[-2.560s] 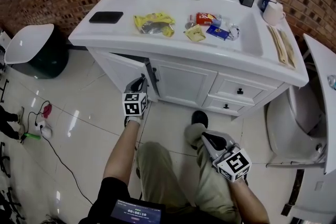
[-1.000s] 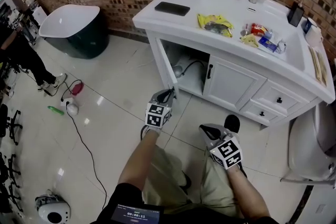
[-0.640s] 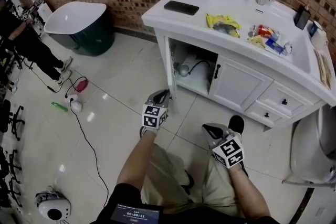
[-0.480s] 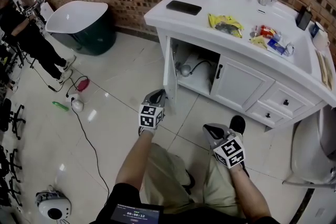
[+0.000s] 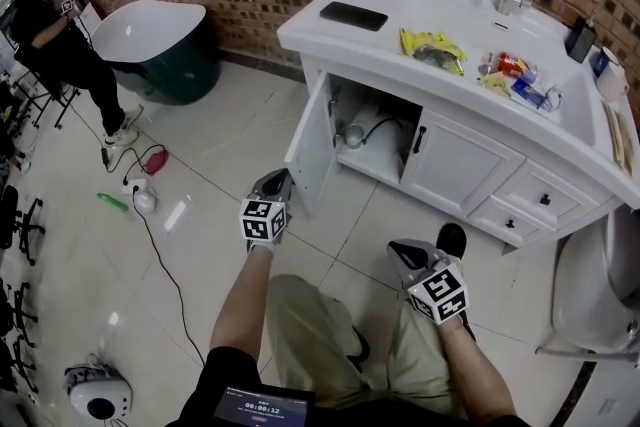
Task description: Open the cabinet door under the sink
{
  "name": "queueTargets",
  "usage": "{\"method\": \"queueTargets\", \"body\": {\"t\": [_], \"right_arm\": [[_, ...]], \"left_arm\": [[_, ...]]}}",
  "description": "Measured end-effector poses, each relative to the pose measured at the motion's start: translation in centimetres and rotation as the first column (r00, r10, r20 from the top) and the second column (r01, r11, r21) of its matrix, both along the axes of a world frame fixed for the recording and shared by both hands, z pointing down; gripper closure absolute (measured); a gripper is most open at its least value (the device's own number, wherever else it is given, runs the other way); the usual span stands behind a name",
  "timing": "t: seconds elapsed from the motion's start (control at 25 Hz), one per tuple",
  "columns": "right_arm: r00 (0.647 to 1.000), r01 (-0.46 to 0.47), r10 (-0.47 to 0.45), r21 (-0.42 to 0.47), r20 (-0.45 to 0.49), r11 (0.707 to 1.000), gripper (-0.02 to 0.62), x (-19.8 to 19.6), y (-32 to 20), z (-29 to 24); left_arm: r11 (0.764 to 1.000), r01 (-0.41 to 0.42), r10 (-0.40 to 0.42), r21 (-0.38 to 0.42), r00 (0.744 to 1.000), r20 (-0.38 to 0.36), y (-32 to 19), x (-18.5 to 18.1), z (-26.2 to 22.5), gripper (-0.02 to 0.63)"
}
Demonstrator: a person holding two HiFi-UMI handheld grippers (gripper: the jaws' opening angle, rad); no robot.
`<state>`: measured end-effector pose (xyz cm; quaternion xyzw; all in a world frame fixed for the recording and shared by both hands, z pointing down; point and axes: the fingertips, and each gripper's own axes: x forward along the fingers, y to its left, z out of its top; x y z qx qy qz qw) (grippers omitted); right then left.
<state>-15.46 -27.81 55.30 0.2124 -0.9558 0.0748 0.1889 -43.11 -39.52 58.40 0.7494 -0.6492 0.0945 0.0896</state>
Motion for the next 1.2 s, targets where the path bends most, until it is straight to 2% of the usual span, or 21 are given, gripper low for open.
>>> {"method": "queueTargets", "body": {"t": [0.12, 0.32, 0.52, 0.6, 0.76, 0.88, 1.0, 1.12, 1.2], "right_arm": [[1.000, -0.003, 0.003, 0.001, -0.005, 1.000, 0.604, 0.1, 0.0, 0.0], [1.000, -0.008, 0.008, -0.001, -0.005, 1.000, 0.604, 0.4, -0.2, -0.2], [1.000, -0.010, 0.010, 0.002, -0.013, 1.000, 0.604, 0.6, -0.2, -0.1], [1.000, -0.013, 0.013, 0.007, -0.020, 1.000, 0.604, 0.9, -0.3, -0.1], [0.999, -0.027, 0.028, 0.023, -0.044, 0.999, 0.604, 1.9, -0.5, -0.4], [0.998, -0.046, 0.047, 0.027, -0.040, 0.999, 0.604, 3.0, -0.7, -0.6], [0.997, -0.070, 0.071, 0.030, -0.026, 0.997, 0.604, 4.1, -1.0, -1.0], [0.996, -0.090, 0.091, 0.036, -0.017, 0.995, 0.604, 5.3, -1.1, -1.4], [0.995, -0.103, 0.103, 0.038, -0.007, 0.994, 0.604, 6.2, -1.2, -1.7]], "left_arm": [[1.000, 0.001, -0.001, -0.010, 1.000, -0.011, 0.0, -1.8, 0.0, 0.574], [1.000, -0.023, 0.023, -0.003, 1.000, -0.013, 0.0, -2.5, -0.2, 0.571], [0.998, 0.050, -0.050, 0.028, 0.998, -0.024, 0.6, -3.0, -0.2, 0.569], [0.996, 0.085, -0.084, 0.038, 0.996, -0.029, 1.6, -3.6, -0.1, 0.592], [0.996, 0.083, -0.083, 0.026, 0.996, -0.033, 3.9, -3.2, 0.7, 0.591], [0.999, 0.029, -0.028, 0.017, 0.998, -0.049, 5.5, -0.9, 0.6, 0.591], [0.997, -0.065, 0.067, 0.029, 0.995, -0.079, 6.8, 3.0, -0.7, 0.591], [0.984, -0.169, 0.173, 0.051, 0.979, -0.108, 8.6, 8.0, -2.7, 0.591], [0.969, -0.239, 0.245, 0.060, 0.959, -0.142, 10.0, 11.5, -4.2, 0.591]]}}
